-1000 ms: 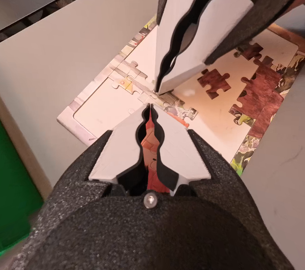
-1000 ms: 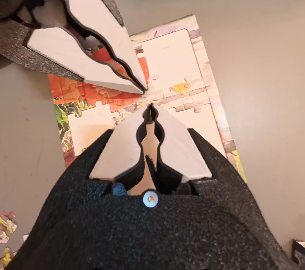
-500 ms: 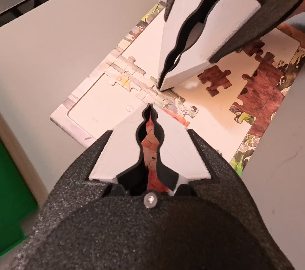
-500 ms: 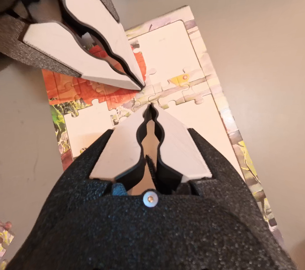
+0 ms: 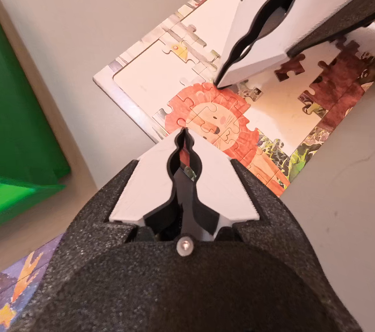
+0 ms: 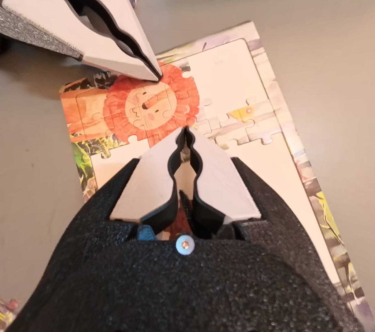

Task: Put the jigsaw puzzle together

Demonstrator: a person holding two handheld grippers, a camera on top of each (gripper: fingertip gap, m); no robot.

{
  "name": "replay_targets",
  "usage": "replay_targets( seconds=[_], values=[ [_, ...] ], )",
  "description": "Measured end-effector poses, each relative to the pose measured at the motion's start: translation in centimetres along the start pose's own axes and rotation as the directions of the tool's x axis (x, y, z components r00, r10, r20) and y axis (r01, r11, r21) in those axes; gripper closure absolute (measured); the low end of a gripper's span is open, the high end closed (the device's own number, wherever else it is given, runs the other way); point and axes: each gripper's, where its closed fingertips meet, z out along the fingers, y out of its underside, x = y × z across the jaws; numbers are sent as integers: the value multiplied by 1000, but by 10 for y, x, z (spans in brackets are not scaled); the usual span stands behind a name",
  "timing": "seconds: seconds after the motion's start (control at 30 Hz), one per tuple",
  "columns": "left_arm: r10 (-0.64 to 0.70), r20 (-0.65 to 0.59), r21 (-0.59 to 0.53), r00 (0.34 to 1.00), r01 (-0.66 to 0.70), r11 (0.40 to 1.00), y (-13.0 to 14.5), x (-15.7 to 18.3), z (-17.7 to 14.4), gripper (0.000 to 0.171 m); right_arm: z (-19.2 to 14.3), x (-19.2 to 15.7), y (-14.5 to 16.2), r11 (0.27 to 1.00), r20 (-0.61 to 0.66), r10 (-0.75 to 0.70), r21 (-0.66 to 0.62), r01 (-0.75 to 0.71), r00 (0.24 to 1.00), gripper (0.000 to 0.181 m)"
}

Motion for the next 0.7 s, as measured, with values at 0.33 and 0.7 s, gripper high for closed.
replay_targets(
  seconds=[0.33, 0.7],
  values=[
    [9, 44, -13, 999, -8, 1000, 2, -1, -1, 171, 3, 4, -10, 1000, -35, -2, 7, 3, 999, 181],
    [-9, 196, 49, 980, -1, 999, -10, -12, -23, 159, -215, -10, -40, 934, -297, 81, 357, 32, 951, 180]
  ],
)
